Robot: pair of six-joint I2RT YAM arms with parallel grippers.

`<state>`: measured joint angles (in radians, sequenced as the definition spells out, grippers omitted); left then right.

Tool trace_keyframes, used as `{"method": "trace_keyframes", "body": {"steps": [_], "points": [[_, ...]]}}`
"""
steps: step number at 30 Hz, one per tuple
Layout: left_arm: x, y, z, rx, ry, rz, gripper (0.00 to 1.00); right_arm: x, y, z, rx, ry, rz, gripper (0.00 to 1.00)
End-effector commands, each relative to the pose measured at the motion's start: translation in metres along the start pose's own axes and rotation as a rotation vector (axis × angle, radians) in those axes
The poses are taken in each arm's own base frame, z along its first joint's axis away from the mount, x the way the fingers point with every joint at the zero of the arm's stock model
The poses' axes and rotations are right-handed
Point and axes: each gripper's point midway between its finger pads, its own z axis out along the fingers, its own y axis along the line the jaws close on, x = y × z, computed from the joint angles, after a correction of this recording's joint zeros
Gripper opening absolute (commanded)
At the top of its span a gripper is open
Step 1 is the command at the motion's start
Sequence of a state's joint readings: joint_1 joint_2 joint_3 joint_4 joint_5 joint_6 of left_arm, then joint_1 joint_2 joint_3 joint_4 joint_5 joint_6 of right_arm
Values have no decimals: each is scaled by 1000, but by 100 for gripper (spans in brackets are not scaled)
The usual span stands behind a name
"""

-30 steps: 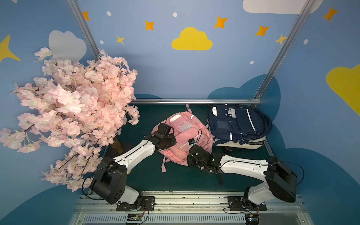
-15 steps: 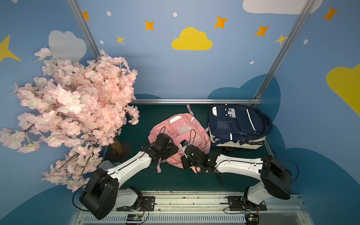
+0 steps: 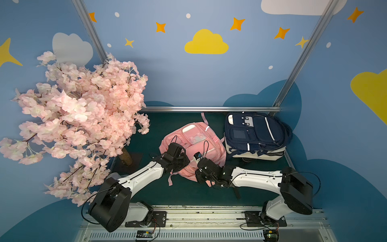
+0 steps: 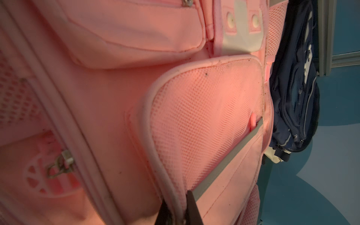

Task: Zip up the backpack
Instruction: Zip the zipper on the backpack.

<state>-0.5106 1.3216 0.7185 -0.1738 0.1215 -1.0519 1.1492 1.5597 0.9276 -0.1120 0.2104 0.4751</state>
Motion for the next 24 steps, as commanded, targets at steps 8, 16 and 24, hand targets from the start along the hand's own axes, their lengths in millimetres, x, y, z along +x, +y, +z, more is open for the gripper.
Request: {"method": "trace_keyframes", "body": {"steps": [8, 16, 24], "points": [[-23, 16, -23, -68, -87, 39, 3, 3, -65, -19, 179, -4, 116, 0], [-13, 14, -22, -51, -59, 37, 29, -2, -21, -11, 20, 10, 1, 0], [25, 22, -24, -38, -12, -11, 62, -8, 12, -4, -57, -6, -20, 0]]}}
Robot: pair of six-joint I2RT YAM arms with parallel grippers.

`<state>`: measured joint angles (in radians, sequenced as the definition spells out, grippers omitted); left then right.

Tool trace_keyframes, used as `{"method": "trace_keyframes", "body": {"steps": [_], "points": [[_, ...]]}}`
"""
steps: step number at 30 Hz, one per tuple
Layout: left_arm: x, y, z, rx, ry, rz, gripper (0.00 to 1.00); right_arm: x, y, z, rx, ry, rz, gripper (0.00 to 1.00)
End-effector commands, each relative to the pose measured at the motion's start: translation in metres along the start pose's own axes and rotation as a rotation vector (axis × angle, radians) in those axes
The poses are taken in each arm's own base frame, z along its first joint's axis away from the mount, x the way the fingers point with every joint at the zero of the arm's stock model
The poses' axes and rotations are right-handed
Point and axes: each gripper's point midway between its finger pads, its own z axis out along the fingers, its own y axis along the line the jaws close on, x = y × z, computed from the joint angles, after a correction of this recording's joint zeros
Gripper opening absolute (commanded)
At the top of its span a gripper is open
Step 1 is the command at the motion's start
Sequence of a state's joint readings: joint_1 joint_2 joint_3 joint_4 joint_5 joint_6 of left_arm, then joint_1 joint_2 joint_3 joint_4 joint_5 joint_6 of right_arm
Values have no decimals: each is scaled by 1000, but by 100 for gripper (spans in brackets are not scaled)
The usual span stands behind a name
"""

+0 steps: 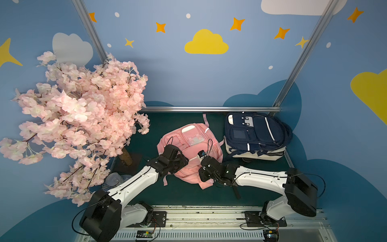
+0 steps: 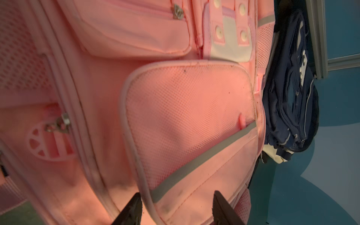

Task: Zip up the backpack
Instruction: Zip the zipper on the backpack.

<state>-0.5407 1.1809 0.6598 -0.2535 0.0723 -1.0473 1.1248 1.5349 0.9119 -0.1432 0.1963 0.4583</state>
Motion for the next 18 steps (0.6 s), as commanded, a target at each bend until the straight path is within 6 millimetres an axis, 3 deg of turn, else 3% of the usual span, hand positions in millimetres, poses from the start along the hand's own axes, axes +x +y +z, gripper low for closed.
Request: {"method": "trace_keyframes", "body": {"steps": [1, 6, 12, 15, 18], "points": [[16, 11, 0, -19, 20, -47, 63, -12, 25, 0, -75, -28, -20, 0], [26, 19, 3, -37, 29, -68, 58, -6, 37, 2, -104, -17, -40, 0], [9, 19, 9, -63, -6, -48, 31, 1, 45, 1, -116, 0, -53, 0], [-4, 23, 9, -85, -25, -37, 19, 4, 36, -1, -79, 9, -46, 0], [-15, 30, 5, -106, -36, -39, 9, 8, 9, -5, 32, 21, 4, 0]]}}
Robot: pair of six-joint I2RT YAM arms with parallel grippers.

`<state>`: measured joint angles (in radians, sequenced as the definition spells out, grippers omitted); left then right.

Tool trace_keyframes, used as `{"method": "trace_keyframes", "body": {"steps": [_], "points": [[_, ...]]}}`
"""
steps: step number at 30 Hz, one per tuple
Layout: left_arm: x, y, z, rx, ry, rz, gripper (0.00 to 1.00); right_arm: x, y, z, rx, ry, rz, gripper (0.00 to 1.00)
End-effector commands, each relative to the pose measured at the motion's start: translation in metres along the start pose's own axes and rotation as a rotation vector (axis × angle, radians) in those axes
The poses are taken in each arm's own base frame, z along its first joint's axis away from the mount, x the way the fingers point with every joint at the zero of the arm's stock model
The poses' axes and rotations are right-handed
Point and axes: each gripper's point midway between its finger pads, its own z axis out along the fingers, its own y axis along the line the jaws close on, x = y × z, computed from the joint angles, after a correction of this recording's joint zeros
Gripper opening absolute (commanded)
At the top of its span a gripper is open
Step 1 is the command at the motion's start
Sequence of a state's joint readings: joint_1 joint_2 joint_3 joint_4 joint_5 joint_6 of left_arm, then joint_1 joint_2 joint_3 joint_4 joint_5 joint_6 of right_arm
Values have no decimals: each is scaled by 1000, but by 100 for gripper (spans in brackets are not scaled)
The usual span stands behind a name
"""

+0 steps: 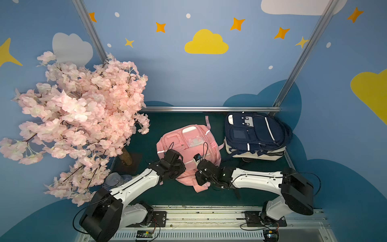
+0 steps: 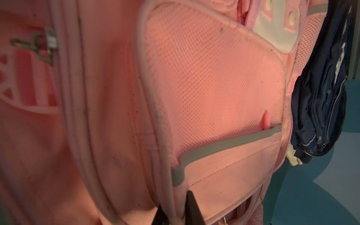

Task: Zip up the backpack
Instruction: Zip the zipper on the backpack.

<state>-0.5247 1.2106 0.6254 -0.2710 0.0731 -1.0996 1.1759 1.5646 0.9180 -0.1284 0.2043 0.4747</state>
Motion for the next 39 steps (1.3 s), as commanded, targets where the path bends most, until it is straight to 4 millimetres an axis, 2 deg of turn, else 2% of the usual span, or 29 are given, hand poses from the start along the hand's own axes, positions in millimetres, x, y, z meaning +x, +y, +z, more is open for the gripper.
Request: {"method": "trace_keyframes", "body": {"steps": [1, 7, 9, 11, 14, 17, 19, 20, 21, 26, 34, 37, 39], "points": [[-25, 6, -8, -36, -76, 35, 7, 0, -19, -11, 77, 16, 45, 0], [-38, 21, -25, -59, -136, 35, 5, 3, -67, -17, 136, 25, 187, 0], [-39, 23, -28, -60, -143, 39, 5, 0, -71, -17, 133, 18, 206, 0], [-39, 24, -29, -66, -140, 54, 7, -6, -65, -17, 110, 10, 177, 0], [-36, 12, -33, -31, -112, 142, 21, -16, -50, -17, 59, -4, 130, 0], [-33, 2, -44, -37, -115, 268, 44, -27, -35, -21, 23, -32, 90, 0], [-30, -5, -55, -55, -138, 366, 64, -34, -30, -24, 8, -53, 84, 0], [-28, -9, -61, -60, -148, 419, 71, -37, -28, -25, 3, -61, 83, 0], [-26, -15, -66, -60, -155, 475, 73, -40, -27, -26, -3, -69, 85, 0], [-3, -48, -73, 11, -183, 721, 77, -50, -22, -31, -29, -111, 95, 0], [18, -80, -45, 124, -228, 997, 72, -61, -20, -47, -64, -189, 122, 0], [24, -85, -33, 165, -226, 1080, 72, -66, -21, -52, -72, -231, 145, 0], [21, -84, -28, 142, -238, 1111, 72, -68, -21, -53, -83, -265, 170, 0]]}}
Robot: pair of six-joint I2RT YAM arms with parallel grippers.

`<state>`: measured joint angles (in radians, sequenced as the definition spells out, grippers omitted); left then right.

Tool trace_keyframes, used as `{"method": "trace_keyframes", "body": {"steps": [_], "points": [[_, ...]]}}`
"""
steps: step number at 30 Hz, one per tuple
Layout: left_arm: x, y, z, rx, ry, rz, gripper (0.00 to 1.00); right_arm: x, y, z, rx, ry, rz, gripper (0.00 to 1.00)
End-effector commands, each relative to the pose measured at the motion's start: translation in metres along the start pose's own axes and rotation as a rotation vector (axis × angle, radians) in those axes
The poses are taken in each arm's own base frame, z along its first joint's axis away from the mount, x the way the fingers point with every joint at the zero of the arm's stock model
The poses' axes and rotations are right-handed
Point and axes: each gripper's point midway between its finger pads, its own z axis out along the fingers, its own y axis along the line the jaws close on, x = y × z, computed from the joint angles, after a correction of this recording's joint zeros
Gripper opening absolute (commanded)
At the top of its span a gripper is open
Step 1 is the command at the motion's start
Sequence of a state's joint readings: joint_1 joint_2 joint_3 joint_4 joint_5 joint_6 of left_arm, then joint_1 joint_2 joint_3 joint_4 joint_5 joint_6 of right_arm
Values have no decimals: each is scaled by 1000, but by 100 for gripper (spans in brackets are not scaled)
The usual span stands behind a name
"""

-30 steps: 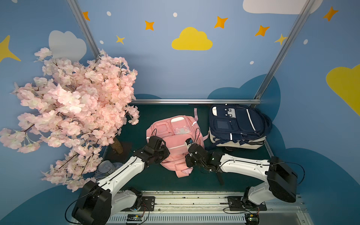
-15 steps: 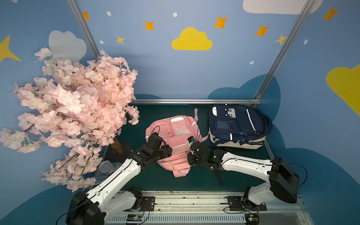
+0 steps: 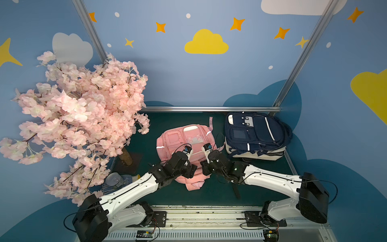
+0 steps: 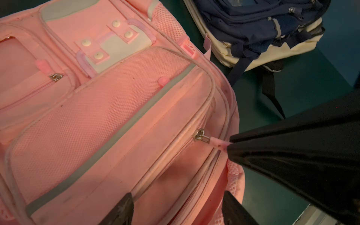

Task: Zip up the backpack
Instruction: Zip the zipper on the backpack.

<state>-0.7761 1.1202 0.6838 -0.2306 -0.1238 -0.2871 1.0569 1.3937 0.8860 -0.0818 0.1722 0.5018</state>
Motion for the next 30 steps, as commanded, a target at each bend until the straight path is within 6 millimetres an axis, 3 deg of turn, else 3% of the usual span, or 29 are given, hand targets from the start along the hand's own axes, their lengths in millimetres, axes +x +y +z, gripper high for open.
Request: {"method": "trace_keyframes", "body": {"steps": [1, 8, 16, 22, 27, 30], "points": [[-20, -2, 7, -6, -86, 117, 72, -15, 11, -7, -62, -100, 35, 0], [-21, 20, 24, -128, -87, 173, 72, -15, 12, -3, -70, -116, 4, 0], [-6, 22, 44, -113, -28, 199, 64, -1, 2, 5, -43, -77, 27, 0], [-1, 23, 50, -103, -11, 195, 42, 3, -3, 7, -21, -64, 28, 0], [3, 24, 49, -100, -9, 195, 23, 13, -32, 10, 109, -40, 75, 0], [5, 28, 46, -115, -12, 192, 18, 18, -46, 9, 170, -22, 89, 0]]}}
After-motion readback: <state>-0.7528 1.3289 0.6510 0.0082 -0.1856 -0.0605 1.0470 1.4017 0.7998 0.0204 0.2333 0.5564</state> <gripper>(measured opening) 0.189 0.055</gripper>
